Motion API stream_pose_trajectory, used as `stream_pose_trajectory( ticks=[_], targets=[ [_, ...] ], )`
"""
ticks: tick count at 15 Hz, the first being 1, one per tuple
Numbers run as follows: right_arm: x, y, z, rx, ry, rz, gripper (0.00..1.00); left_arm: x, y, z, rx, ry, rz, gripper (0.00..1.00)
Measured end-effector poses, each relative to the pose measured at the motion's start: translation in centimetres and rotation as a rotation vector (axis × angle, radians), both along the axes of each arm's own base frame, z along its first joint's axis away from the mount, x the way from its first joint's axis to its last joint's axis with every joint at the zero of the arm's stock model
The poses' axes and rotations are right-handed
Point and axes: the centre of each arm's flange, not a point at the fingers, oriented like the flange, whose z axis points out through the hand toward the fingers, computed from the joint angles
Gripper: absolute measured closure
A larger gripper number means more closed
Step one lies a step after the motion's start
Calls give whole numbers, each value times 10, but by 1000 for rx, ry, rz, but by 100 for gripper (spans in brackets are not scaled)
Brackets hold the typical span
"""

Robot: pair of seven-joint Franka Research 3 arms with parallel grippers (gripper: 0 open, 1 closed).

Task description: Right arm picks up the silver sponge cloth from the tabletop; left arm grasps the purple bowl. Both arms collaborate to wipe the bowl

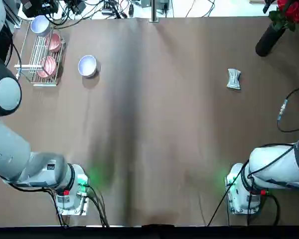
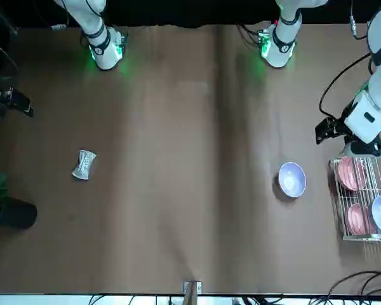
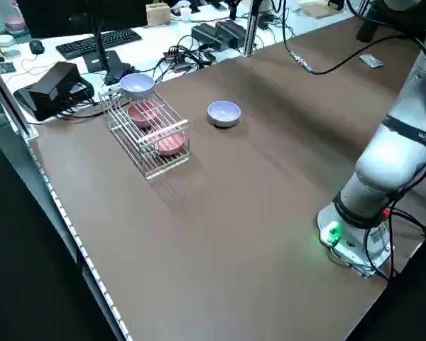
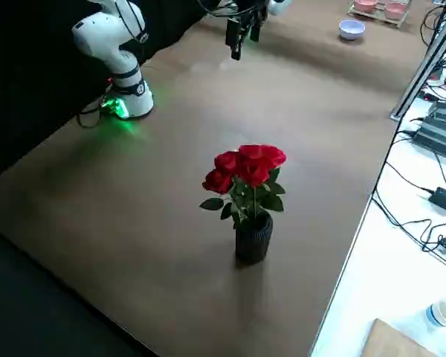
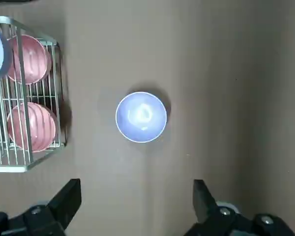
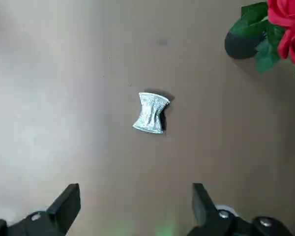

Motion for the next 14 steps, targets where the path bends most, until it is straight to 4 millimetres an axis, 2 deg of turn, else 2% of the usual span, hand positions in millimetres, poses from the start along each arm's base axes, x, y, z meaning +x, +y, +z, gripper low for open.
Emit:
stream_pose_trajectory(
  ticks=[6,10,12,14],
  targets=[
    [0,1,-1,0,4,2,0,0,-2,-1,0,0,-3,0],
    [-1,1,-15,3,32,4,0,4,1,-2,-2,-15,1,0],
    [-1,2,-25,6,54,4,0,9,10,-12,-3,-3,13,0],
    [2,4,-48,13,97,10,0,20,25,-38,-4,29,31,0]
  ],
)
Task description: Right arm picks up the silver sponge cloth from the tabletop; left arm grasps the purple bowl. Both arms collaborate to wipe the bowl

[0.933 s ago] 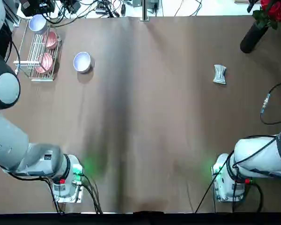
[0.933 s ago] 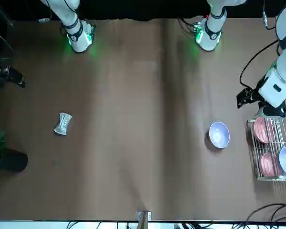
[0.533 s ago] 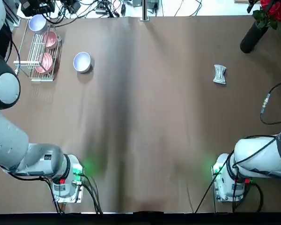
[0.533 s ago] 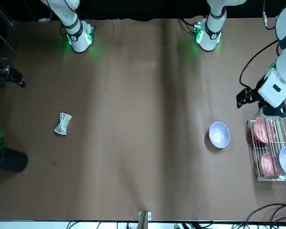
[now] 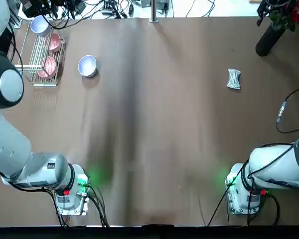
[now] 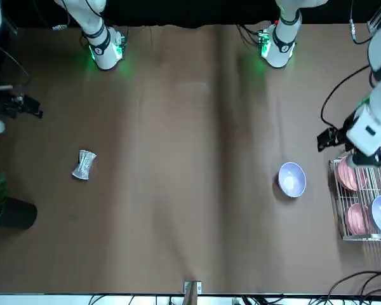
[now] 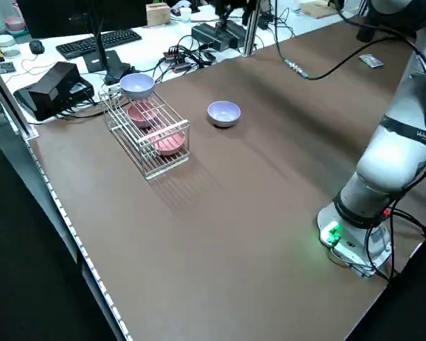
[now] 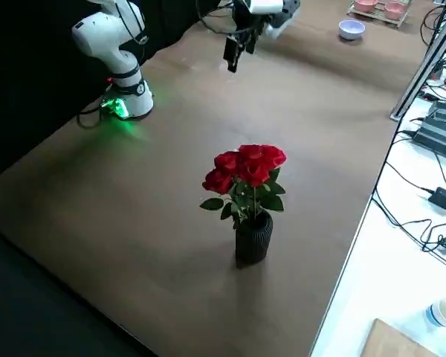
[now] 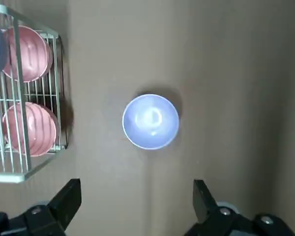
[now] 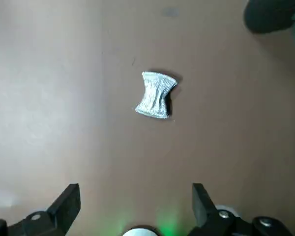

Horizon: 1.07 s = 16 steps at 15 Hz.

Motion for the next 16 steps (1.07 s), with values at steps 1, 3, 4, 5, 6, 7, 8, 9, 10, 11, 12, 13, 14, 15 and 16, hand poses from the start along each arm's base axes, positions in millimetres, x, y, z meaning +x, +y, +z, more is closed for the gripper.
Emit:
stream_pose_trajectory(
  ticks=[1,3,4,5,6,7,8,9,10,11,12,13,14,15,16],
  targets=[
    [5,2,-18,6,33,6,0,9,12,-22,-3,14,5,0],
    [15,7,-54,17,92,16,0,24,31,-66,-11,25,-1,0],
    [19,7,-72,21,114,18,0,29,39,-89,-15,23,0,0],
    [23,6,-89,25,136,18,0,33,44,-111,-18,18,1,0],
    [26,5,-106,28,154,15,0,33,49,-131,-21,9,-1,0],
    [29,2,-123,32,166,9,0,32,51,-150,-23,1,-7,0],
    [32,-3,-143,35,172,1,0,28,51,-169,-24,-5,-14,0],
    [35,-9,-164,39,175,-10,0,22,50,-188,-26,-10,-24,0],
    [37,-16,-187,42,176,-21,0,16,48,-207,-28,-15,-30,0],
    [38,-23,-214,48,184,-33,0,10,48,-228,-30,-22,-33,0],
    [39,-27,-235,52,193,-41,0,4,48,-244,-30,-23,-35,0],
    [41,-30,-257,57,201,-47,0,-2,52,-262,-21,-24,-40,0],
    [44,-31,-272,60,204,-50,0,-6,59,-275,-11,-27,-44,0],
    [46,-32,-286,62,200,-52,0,-10,65,-287,-5,-30,-45,0],
    [49,-33,-299,64,191,-53,1,-12,71,-298,-6,-33,-41,0]
  ],
)
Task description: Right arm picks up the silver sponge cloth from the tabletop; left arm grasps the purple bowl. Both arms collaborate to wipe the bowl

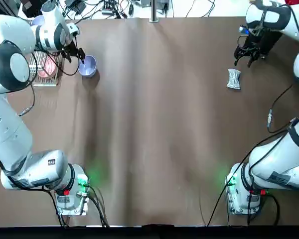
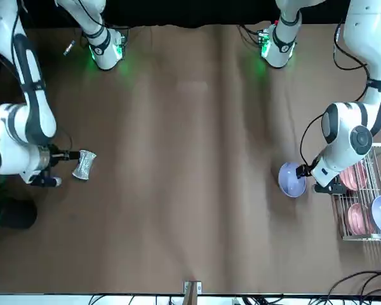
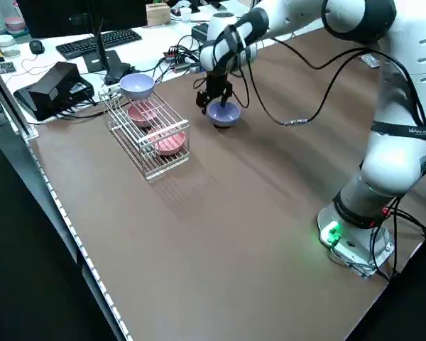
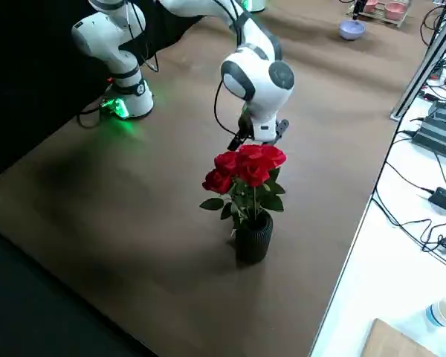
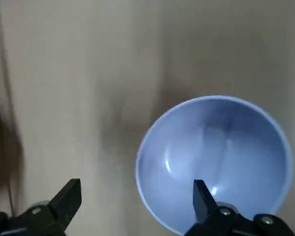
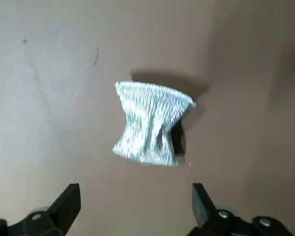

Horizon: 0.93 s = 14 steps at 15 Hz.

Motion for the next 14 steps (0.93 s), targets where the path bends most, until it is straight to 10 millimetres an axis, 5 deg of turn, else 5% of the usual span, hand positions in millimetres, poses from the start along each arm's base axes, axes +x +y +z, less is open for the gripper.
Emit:
stream_pose_trajectory(
  ticks=[3,5,7,14],
  targets=[
    [4,-3,-30,2,-12,-8,3,-3,12,-14,-3,8,18,1],
    [3,-6,-46,5,3,-13,21,-3,13,-21,-5,9,18,3],
    [1,-6,-64,10,20,-15,28,-4,11,-28,-9,15,19,14],
    [-8,-13,-97,21,69,-29,40,-4,4,-30,-13,17,34,79]
  ],
)
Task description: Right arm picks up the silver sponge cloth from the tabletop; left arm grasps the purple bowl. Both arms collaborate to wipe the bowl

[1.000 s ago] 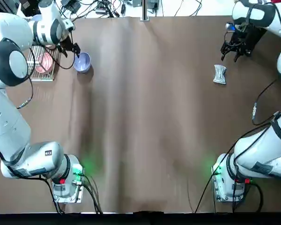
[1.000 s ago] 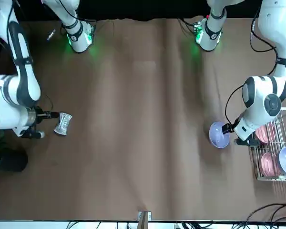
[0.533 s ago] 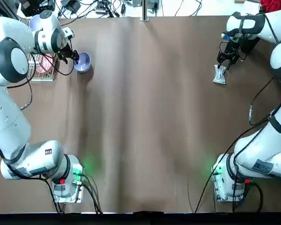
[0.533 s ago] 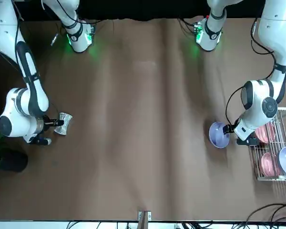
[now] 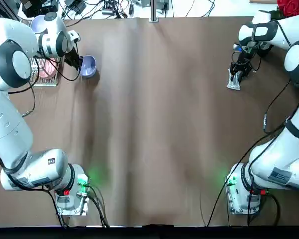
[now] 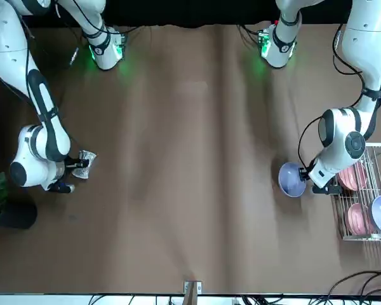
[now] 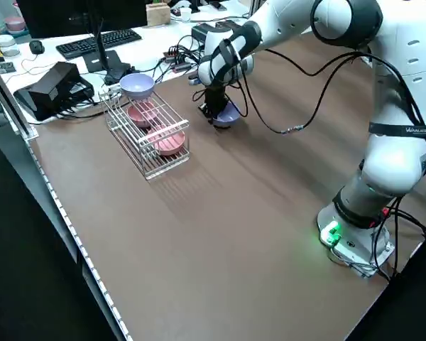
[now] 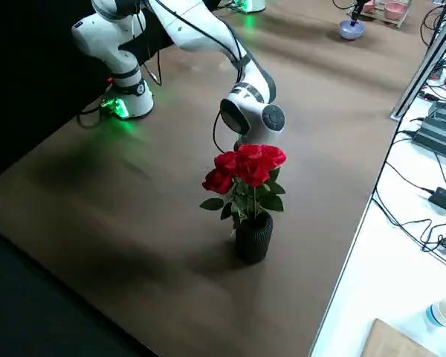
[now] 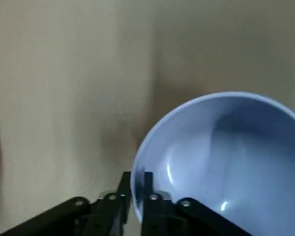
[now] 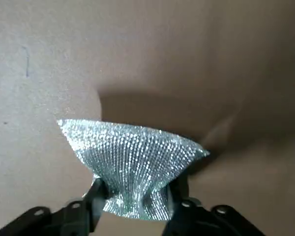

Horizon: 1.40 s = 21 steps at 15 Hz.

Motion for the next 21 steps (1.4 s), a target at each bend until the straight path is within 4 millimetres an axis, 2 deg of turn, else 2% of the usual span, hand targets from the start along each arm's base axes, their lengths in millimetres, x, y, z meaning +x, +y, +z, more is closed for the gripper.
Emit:
stream_pose_trajectory(
  ticks=[1,2,5,6,7,8,11,14,17,19,21],
  targets=[
    [0,0,-1,1,2,0,42,0,-1,0,-1,-1,6,89],
    [0,1,-2,1,3,1,46,2,-4,5,-2,-9,4,94],
    [0,2,-2,3,3,4,75,3,-17,12,-8,-19,-1,95],
    [0,3,-2,4,2,5,83,3,-26,11,-15,-18,-8,95],
    [1,3,-2,3,2,8,90,3,-45,12,-29,-19,-27,95],
    [2,4,0,2,-1,11,90,3,-63,13,-43,-20,-34,95],
    [10,12,6,2,-22,28,90,-3,-133,22,-90,-5,-42,95],
    [33,36,31,4,-56,70,90,-11,-214,47,-144,-2,-27,95],
    [59,75,73,62,-76,81,90,-33,-294,65,-178,5,-21,95],
    [73,109,96,138,-115,64,90,-54,-346,68,-185,15,-7,95],
    [80,143,111,189,-141,72,90,-71,-400,69,-207,26,25,95]
  ],
)
